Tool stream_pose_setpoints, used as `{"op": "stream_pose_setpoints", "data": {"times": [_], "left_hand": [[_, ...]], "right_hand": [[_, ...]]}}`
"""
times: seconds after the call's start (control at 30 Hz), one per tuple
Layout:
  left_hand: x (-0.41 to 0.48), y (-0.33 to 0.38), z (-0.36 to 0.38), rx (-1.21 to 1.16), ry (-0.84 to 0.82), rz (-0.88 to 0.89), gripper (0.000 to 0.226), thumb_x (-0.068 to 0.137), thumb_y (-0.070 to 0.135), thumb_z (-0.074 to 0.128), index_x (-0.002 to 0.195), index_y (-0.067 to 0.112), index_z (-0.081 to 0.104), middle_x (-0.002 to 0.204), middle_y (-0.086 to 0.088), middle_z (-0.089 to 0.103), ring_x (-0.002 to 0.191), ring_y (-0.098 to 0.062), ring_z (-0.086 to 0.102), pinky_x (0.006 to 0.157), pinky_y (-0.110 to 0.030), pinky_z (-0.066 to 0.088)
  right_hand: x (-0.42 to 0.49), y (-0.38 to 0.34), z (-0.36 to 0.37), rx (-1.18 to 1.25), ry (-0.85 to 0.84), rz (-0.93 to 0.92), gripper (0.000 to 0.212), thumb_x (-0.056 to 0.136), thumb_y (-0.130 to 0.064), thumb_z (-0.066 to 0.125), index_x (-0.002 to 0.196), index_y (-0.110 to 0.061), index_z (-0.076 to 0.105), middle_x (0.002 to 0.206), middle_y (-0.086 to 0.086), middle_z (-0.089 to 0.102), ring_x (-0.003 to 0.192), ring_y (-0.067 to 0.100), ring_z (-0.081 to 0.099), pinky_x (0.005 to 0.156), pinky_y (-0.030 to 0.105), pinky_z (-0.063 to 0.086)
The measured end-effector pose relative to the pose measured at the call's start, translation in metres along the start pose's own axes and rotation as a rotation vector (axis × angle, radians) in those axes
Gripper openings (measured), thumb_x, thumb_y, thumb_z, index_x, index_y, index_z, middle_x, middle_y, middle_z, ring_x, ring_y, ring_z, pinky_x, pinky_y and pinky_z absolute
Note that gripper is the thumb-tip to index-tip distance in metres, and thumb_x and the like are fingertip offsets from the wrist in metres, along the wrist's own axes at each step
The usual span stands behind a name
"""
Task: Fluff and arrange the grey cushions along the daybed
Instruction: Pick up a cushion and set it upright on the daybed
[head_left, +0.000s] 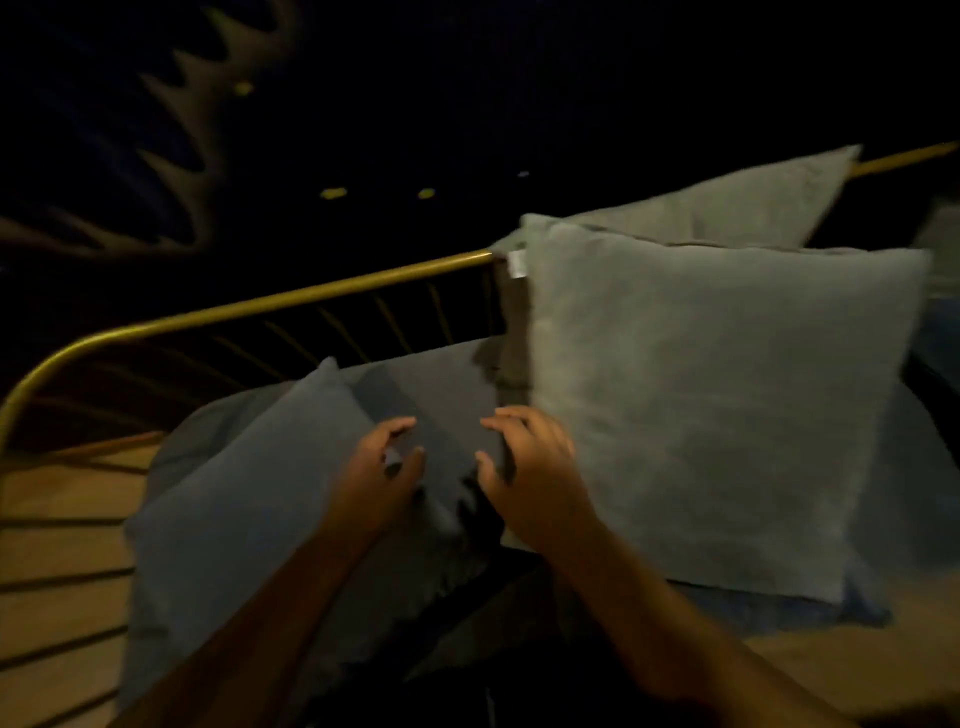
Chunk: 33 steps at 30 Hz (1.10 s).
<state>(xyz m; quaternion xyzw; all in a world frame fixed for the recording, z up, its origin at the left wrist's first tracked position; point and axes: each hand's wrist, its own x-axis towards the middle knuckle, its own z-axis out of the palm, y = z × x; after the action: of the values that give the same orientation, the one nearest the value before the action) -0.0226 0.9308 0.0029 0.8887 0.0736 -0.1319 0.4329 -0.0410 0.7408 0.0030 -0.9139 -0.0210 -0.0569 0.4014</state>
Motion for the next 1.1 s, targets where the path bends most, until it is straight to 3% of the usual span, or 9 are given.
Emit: {"op": "stream_pose_setpoints", "data": {"times": [0.2,0.33,0.43,0.47,0.53,0.67,0.73,0.9,1.1], "left_hand": [[-0.001,-0.116,-0.090,0.054,0.061,-0.242,0.044,0.086,0.028,0.059,0.125,0.008,0.054,0.131,-0.015,0.057,0.121,-0.031,0.052,0.101,-0.030,0.035],[-0.006,-0.212,-0.127,-0.069,0.085,-0.461,0.056,0.080,0.040,0.054,0.120,0.001,0.058,0.125,-0.021,0.059,0.120,-0.032,0.053,0.105,-0.034,0.038],[-0.011,-0.273,-0.140,-0.140,0.153,-0.613,0.049,0.071,0.044,0.052,0.096,0.004,0.067,0.095,-0.021,0.068,0.090,-0.029,0.063,0.080,-0.042,0.051],[-0.013,-0.291,-0.142,-0.160,0.196,-0.666,0.043,0.073,0.038,0.060,0.099,0.004,0.065,0.096,-0.022,0.067,0.089,-0.031,0.063,0.079,-0.043,0.052],[-0.018,-0.322,-0.140,-0.191,0.291,-0.745,0.057,0.076,0.030,0.071,0.123,0.005,0.054,0.121,-0.023,0.058,0.111,-0.036,0.057,0.093,-0.047,0.049],[-0.023,-0.391,-0.120,-0.316,0.430,-0.908,0.100,0.060,0.065,0.070,0.141,0.018,0.034,0.146,-0.015,0.038,0.134,-0.033,0.039,0.107,-0.052,0.038],[-0.022,-0.400,-0.118,-0.464,0.535,-0.980,0.113,0.046,0.073,0.072,0.141,0.027,0.030,0.145,-0.011,0.041,0.131,-0.028,0.044,0.105,-0.049,0.042],[-0.012,-0.387,-0.117,-0.726,0.675,-1.087,0.089,0.069,0.041,0.078,0.141,0.018,0.031,0.139,-0.012,0.048,0.123,-0.032,0.050,0.100,-0.045,0.045],[-0.019,-0.376,-0.130,-0.735,0.728,-1.068,0.098,0.050,0.062,0.078,0.131,0.021,0.042,0.130,-0.007,0.056,0.114,-0.029,0.057,0.096,-0.047,0.050]], "right_hand": [[0.028,-0.055,0.128,-0.075,-0.568,0.081,0.041,0.083,-0.042,0.050,0.118,-0.022,0.060,0.120,0.005,0.057,0.112,0.026,0.054,0.100,0.041,0.043],[0.047,-0.078,0.197,-0.036,-0.664,0.210,0.046,0.081,-0.033,0.063,0.124,-0.016,0.058,0.125,0.015,0.054,0.114,0.034,0.055,0.100,0.034,0.039],[0.061,-0.070,0.247,-0.080,-0.719,0.273,0.062,0.078,-0.036,0.072,0.133,-0.016,0.050,0.132,0.018,0.049,0.121,0.037,0.050,0.104,0.037,0.037],[0.066,-0.068,0.261,-0.107,-0.740,0.318,0.070,0.077,-0.041,0.073,0.137,-0.020,0.045,0.137,0.017,0.045,0.126,0.036,0.046,0.108,0.040,0.037],[0.074,-0.055,0.287,-0.118,-0.771,0.461,0.089,0.071,-0.053,0.074,0.144,-0.028,0.031,0.148,0.014,0.033,0.134,0.037,0.037,0.111,0.047,0.034],[0.085,-0.027,0.328,-0.068,-0.709,0.614,0.118,0.049,-0.077,0.072,0.146,-0.041,0.016,0.151,0.009,0.034,0.133,0.037,0.041,0.107,0.054,0.038],[0.086,-0.019,0.340,-0.041,-0.655,0.579,0.111,0.058,-0.063,0.077,0.147,-0.035,0.018,0.150,0.012,0.037,0.133,0.036,0.041,0.108,0.051,0.037],[0.085,-0.019,0.353,-0.020,-0.546,0.444,0.092,0.069,-0.048,0.078,0.145,-0.022,0.031,0.145,0.008,0.044,0.133,0.028,0.042,0.106,0.032,0.033],[0.076,-0.034,0.347,-0.003,-0.498,0.489,0.084,0.073,-0.050,0.074,0.142,-0.026,0.032,0.142,0.009,0.048,0.127,0.033,0.047,0.102,0.041,0.038]]}}
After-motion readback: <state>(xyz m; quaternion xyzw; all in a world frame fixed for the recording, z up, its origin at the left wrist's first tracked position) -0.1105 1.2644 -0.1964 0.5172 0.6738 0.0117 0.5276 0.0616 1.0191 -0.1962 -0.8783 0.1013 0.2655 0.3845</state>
